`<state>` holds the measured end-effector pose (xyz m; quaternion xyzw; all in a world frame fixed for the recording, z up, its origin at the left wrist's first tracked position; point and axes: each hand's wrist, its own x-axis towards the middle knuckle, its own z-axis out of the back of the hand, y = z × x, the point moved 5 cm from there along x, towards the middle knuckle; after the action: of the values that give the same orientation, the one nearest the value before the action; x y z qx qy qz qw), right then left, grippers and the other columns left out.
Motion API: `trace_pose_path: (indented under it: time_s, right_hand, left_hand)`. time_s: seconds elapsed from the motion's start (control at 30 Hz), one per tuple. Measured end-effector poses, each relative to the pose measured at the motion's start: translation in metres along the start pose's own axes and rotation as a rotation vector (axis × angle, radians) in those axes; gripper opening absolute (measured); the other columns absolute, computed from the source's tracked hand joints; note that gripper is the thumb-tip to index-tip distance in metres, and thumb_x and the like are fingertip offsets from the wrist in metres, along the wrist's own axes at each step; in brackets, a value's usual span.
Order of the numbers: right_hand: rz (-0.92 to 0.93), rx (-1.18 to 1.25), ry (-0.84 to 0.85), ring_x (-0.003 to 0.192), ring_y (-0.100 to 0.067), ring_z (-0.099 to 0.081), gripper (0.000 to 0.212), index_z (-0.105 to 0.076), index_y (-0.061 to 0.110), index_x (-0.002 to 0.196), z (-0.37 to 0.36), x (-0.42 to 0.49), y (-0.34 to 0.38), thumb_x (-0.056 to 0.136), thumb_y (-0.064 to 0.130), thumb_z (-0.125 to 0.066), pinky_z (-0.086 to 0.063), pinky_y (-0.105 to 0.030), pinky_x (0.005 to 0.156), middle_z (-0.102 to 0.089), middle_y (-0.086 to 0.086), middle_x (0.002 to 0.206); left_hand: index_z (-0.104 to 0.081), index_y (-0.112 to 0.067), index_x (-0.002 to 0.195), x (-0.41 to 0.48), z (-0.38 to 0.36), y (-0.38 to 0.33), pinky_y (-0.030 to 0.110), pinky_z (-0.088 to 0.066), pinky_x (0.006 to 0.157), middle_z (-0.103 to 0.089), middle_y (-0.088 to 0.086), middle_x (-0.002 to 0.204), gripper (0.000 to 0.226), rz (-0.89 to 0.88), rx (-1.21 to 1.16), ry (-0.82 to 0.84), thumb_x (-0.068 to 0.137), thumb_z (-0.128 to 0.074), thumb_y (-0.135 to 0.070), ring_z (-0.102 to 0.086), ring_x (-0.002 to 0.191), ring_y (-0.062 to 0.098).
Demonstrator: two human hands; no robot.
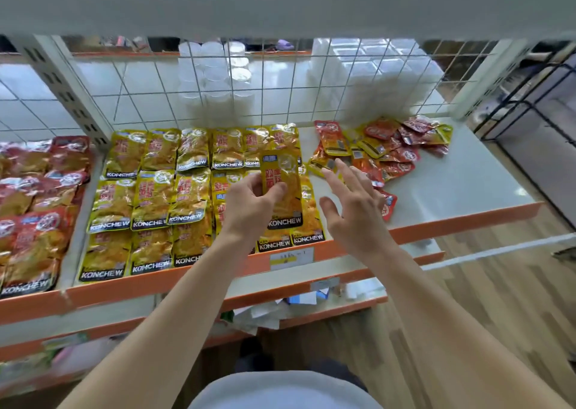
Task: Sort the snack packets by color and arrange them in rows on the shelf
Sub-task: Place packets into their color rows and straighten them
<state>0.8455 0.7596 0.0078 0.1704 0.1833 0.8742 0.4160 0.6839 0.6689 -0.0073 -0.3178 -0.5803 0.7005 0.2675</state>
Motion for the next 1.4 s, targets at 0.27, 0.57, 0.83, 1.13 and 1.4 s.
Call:
trace_pose_path:
  time_s: [0.27,0.57,0.83,1.13,1.4]
  right_hand:
    - [0.029,-0.029,0.088,0.152,-0.017,-0.008,0.054,-0.039,0.03,0.151,-0.02,0.036,-0.015,0.1,0.033,-0.053,-0.011,-0.052,0.116,-0.02,0.005,0.165]
    - [0.135,-0.11,0.138,0.153,-0.022,-0.007,0.051,-0.038,0.029,0.152,-0.038,0.081,-0.038,0.102,0.031,-0.048,-0.01,-0.047,0.115,-0.018,0.0,0.166]
    - [0.187,-0.223,0.25,0.154,-0.021,0.002,0.052,-0.03,0.03,0.153,-0.065,0.112,-0.055,0.102,0.037,-0.037,-0.002,-0.057,0.118,-0.009,0.002,0.167]
    - [0.125,-0.284,0.233,0.154,-0.015,0.005,0.049,-0.025,0.034,0.154,-0.063,0.113,-0.089,0.105,0.041,-0.022,0.002,-0.056,0.121,-0.011,0.014,0.166]
    - [0.137,-0.286,0.227,0.154,-0.013,0.003,0.048,-0.025,0.036,0.155,-0.043,0.107,-0.121,0.107,0.04,-0.026,0.002,-0.053,0.121,-0.014,0.017,0.165]
  left_hand:
    - [-0.073,-0.018,0.097,0.024,-0.007,0.005,0.026,-0.059,0.077,-0.076,0.002,0.094,0.008,0.049,0.007,-0.003,0.095,-0.066,-0.016,-0.073,0.091,0.019]
    - [-0.075,-0.017,0.105,0.052,-0.024,0.002,0.04,-0.058,0.086,-0.075,0.001,0.099,0.023,-0.019,0.215,-0.116,0.091,-0.069,-0.034,-0.07,0.096,0.019]
    - [-0.059,-0.013,0.132,0.074,-0.046,0.003,0.029,-0.055,0.082,-0.064,-0.001,0.097,0.046,-0.099,0.334,-0.26,0.09,-0.074,-0.025,-0.063,0.09,0.016]
    - [-0.061,-0.018,0.138,0.095,-0.085,-0.014,0.022,-0.043,0.096,-0.071,0.006,0.125,0.045,-0.303,0.583,-0.203,0.094,-0.067,-0.015,-0.065,0.105,0.028]
    - [-0.061,-0.033,0.136,0.132,-0.114,-0.005,0.039,-0.033,0.099,-0.071,0.008,0.118,0.037,-0.296,0.982,-0.241,0.102,-0.048,-0.042,-0.053,0.124,0.03]
